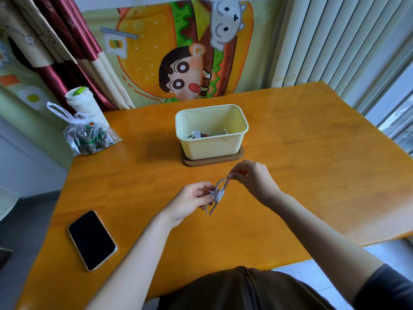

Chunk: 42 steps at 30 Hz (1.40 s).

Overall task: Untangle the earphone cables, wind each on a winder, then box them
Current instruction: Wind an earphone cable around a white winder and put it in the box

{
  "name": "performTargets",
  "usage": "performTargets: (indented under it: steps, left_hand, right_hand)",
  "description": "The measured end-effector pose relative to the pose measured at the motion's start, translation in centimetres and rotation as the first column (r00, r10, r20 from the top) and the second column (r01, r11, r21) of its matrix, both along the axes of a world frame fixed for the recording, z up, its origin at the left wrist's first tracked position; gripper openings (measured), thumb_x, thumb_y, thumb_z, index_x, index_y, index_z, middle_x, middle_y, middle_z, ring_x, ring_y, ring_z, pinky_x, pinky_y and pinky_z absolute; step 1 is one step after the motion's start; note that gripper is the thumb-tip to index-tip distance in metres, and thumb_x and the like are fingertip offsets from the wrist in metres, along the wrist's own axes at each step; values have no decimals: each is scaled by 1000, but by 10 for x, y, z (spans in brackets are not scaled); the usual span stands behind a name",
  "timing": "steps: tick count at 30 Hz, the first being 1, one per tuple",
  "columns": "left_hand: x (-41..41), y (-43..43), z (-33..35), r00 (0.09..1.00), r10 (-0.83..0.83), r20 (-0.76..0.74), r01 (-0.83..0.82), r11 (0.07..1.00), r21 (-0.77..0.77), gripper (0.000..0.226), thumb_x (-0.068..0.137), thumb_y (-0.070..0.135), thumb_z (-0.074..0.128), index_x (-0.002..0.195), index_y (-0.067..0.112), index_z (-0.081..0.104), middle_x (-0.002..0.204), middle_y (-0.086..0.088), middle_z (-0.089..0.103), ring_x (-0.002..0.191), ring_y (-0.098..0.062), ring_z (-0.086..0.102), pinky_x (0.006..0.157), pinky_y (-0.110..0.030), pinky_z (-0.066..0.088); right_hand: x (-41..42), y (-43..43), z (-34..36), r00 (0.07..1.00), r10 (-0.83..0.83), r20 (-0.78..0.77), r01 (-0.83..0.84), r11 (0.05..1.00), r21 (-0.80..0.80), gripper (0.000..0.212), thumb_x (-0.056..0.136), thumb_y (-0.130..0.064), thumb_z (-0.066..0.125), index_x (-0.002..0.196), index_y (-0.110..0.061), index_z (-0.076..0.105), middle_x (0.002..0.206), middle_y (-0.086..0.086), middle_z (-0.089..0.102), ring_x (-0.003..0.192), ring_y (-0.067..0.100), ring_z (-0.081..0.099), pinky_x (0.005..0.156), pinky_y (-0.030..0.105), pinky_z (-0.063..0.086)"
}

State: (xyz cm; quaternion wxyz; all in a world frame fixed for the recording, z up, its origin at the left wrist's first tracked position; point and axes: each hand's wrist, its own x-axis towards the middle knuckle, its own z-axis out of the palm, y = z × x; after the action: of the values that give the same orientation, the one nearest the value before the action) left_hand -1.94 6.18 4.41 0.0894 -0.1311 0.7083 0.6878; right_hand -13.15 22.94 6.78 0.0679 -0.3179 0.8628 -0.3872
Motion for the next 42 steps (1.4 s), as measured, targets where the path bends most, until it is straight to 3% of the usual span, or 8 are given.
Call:
performTargets:
  steps: [3, 7, 14, 21, 24, 30, 38, 42]
  left_hand:
    - [0, 4, 4, 999, 39, -30, -30, 967, 253, 24, 85, 12, 59, 109, 12, 60, 103, -7, 70, 89, -14, 64, 73, -23, 48]
    - [-4, 12, 6, 985, 172, -22, -143, 877, 459, 21, 84, 7, 55, 104, 13, 59, 100, -7, 69, 90, -16, 62, 79, -26, 49]
    - [-5, 11, 6, 952, 304, 29, -288, 863, 416, 18, 93, 5, 51, 103, 18, 60, 89, 1, 69, 86, -16, 60, 80, -29, 46]
    - [-7, 16, 9, 942, 331, 60, -305, 767, 564, 16, 92, 8, 53, 103, 17, 61, 107, -11, 67, 90, -24, 67, 82, -45, 54]
    - [-5, 18, 11, 950, 308, 52, -276, 747, 604, 17, 91, 8, 52, 104, 15, 60, 104, -11, 69, 86, -24, 67, 83, -43, 55]
    - [-9, 17, 12, 920, 369, 132, -348, 616, 706, 18, 94, 5, 48, 108, 10, 59, 102, -14, 69, 87, -26, 68, 87, -35, 55]
    - [-12, 15, 6, 929, 332, 164, -360, 703, 614, 19, 95, 10, 48, 107, 17, 61, 95, -6, 65, 86, -17, 60, 83, -28, 45]
    - [-13, 18, 4, 906, 364, 215, -415, 667, 618, 15, 97, 20, 48, 101, 20, 63, 89, -2, 65, 84, -15, 58, 79, -26, 41]
  right_hand:
    - [-3, -1, -1, 987, -55, 154, 57, 998, -6, 12, 83, -25, 70, 76, -16, 68, 63, -12, 58, 57, 2, 54, 54, 9, 40]
    - [4, -2, -11, 951, -43, 306, 57, 998, -40, 23, 87, -30, 64, 80, -8, 68, 66, -4, 60, 56, 4, 55, 56, 15, 44]
    - [11, -1, -20, 907, -97, 410, 152, 983, -105, 11, 90, -20, 62, 83, -11, 66, 68, -3, 63, 57, 8, 56, 58, 20, 49]
    - [26, -8, -25, 877, -108, 469, 213, 961, -175, 7, 91, -16, 59, 87, -10, 62, 67, -1, 63, 53, 4, 59, 56, 19, 50]
    - [23, -6, -22, 853, -98, 513, 228, 953, -197, 8, 92, -15, 58, 89, -9, 62, 69, 1, 64, 58, 10, 60, 59, 21, 51]
    - [27, -9, -19, 831, -32, 556, 174, 963, -205, 10, 92, -14, 58, 87, -7, 64, 70, 2, 66, 59, 11, 59, 59, 20, 52]
    - [40, -16, -23, 797, -37, 603, 201, 957, -208, 12, 93, -17, 57, 85, -9, 63, 67, 2, 64, 56, 10, 58, 56, 21, 51]
    - [46, -20, -21, 792, -27, 610, 197, 957, -213, 12, 92, -16, 57, 83, -9, 62, 67, 3, 64, 54, 10, 58, 54, 21, 49]
